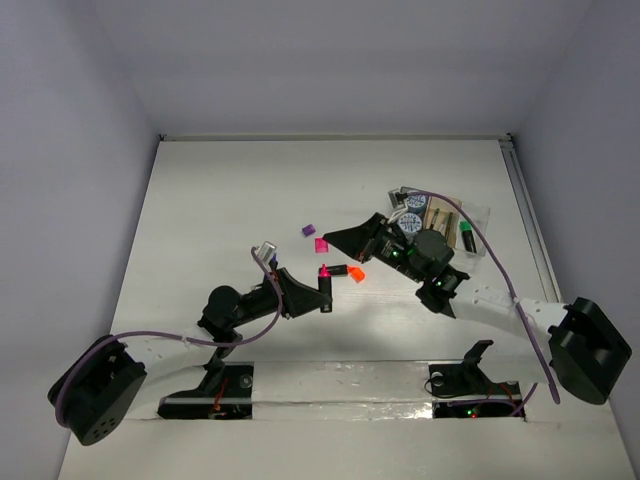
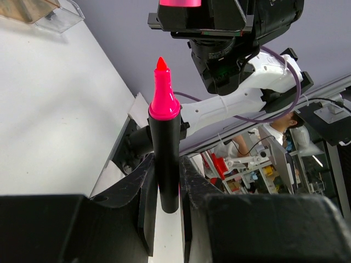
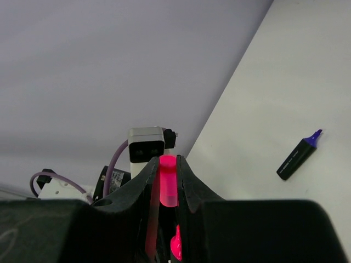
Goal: Sort the stationery into containers
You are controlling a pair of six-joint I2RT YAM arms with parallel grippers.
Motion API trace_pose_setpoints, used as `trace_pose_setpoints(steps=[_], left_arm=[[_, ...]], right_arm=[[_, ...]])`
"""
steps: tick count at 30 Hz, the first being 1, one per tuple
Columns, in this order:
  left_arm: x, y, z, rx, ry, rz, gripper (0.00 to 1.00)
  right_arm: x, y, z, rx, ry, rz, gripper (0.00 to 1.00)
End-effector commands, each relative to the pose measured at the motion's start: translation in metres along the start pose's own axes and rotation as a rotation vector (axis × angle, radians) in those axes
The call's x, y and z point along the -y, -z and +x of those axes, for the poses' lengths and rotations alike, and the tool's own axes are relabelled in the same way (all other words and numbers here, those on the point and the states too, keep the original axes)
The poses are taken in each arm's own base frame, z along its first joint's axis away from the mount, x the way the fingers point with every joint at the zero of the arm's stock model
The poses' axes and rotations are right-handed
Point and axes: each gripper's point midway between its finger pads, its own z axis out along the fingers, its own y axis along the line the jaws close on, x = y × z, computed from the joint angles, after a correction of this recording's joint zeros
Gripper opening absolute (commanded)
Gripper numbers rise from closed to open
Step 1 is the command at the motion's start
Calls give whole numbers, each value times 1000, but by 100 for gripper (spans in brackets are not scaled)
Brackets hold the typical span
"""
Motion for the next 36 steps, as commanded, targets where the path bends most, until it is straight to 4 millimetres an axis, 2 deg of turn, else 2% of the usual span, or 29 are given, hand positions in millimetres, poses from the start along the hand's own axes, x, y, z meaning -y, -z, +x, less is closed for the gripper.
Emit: trace_pose_setpoints(steps=[1, 13, 36], left_arm=[[41, 9, -7, 50, -101, 186, 0], [47, 12, -10, 68, -146, 192, 0], [46, 12, -11, 73, -145, 182, 0]], right_arm=[[-30, -3, -14, 31, 16, -115, 13], [-41, -4, -2, -30, -8, -195, 13], [-52, 1, -1, -45, -39, -241, 14]])
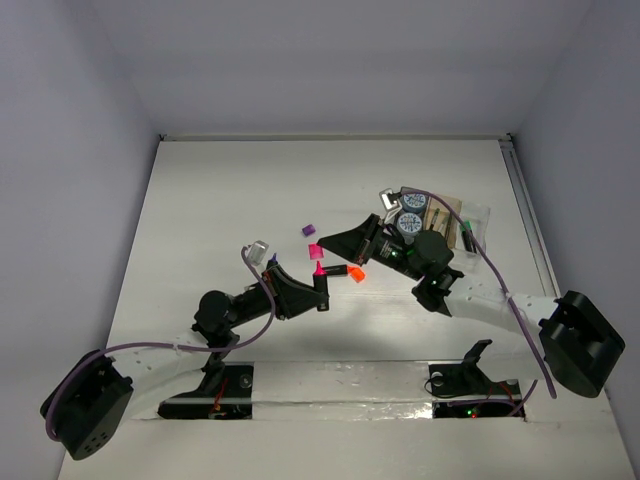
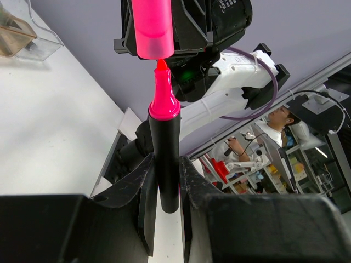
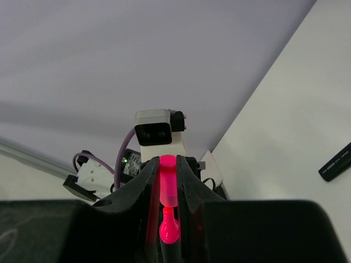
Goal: Sort the stationery into containers
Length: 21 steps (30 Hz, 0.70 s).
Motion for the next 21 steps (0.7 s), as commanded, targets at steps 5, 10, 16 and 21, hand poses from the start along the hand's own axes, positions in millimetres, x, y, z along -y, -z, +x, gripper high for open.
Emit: trace_pose_setpoints(steps=[5, 10, 16, 21], left_arm=[[17, 5, -4, 31, -66, 80, 0], [17, 6, -4, 35, -65, 77, 0], [18, 5, -4, 33, -65, 77, 0], [16, 4, -3, 28, -63, 74, 0]], right_arm=[[-24, 2, -9, 20, 24, -91, 14], [-26, 3, -8, 18, 26, -96, 14], [-28, 5, -9, 21, 28, -98, 13], [-29, 5, -10, 24, 33, -97, 13]])
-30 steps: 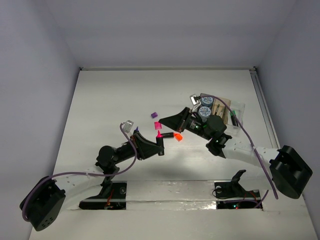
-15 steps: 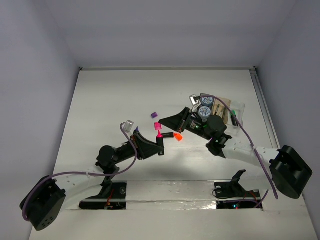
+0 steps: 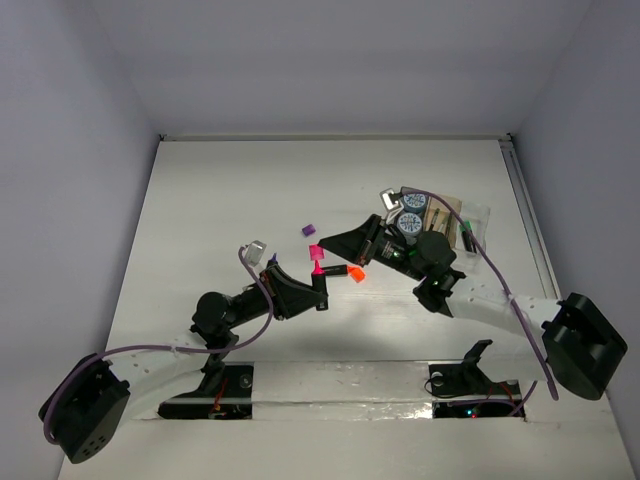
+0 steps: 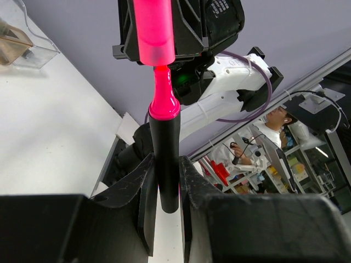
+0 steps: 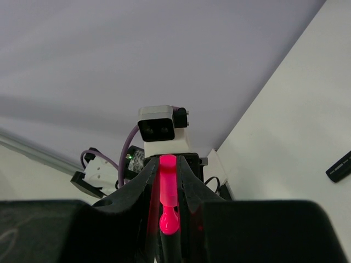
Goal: Sort the stationery into containers
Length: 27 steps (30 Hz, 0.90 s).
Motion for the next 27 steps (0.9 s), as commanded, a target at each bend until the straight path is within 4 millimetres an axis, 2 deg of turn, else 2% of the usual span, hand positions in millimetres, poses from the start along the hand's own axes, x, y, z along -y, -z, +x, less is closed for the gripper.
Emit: trace_pose_setpoints(steps=[1, 21, 27], left_arm=[[9, 4, 1, 8, -44, 53, 0], [7, -1, -9, 20, -92, 19, 0], [7, -4, -14, 21, -121, 11, 0]], right_arm=[[-22, 2, -11, 34, 34, -74, 13], [-15, 6, 1, -21, 63, -56, 12], [-7, 7, 7, -53, 80, -36, 12]])
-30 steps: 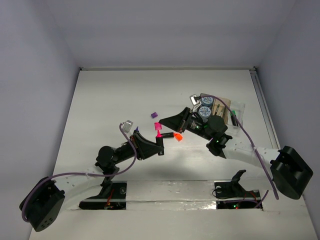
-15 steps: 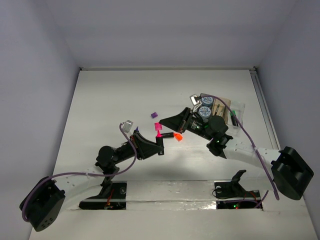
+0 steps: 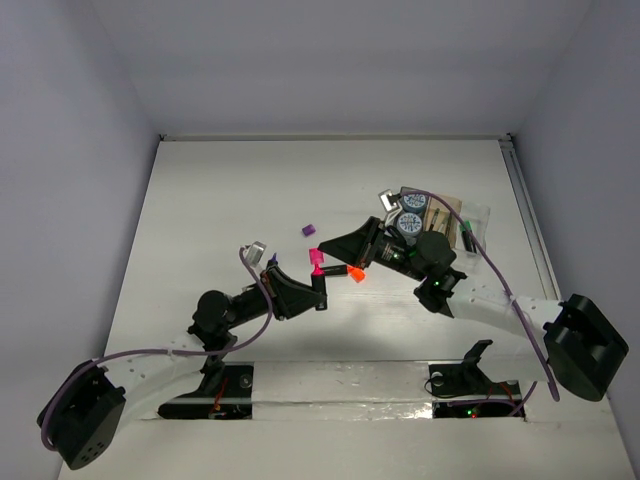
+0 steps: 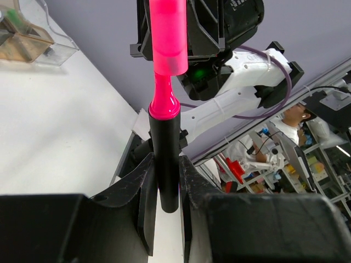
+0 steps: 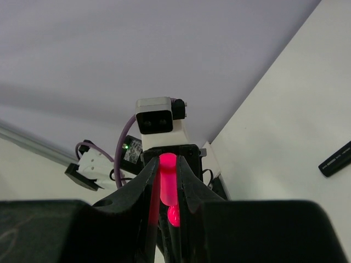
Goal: Sort the stationery into containers
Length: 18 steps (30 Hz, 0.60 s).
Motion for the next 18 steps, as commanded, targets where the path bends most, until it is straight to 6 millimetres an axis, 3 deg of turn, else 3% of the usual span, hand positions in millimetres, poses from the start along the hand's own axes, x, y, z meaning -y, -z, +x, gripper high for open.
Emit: trace_pose_setpoints(steps=[1, 18], left_arm=[[21, -8, -17, 31, -82, 65, 0], [21, -14, -29, 41, -186, 19, 0]], right_arm=[[-7, 4, 0, -8, 44, -29, 12], [-13, 10, 2, -11, 93, -75, 13]])
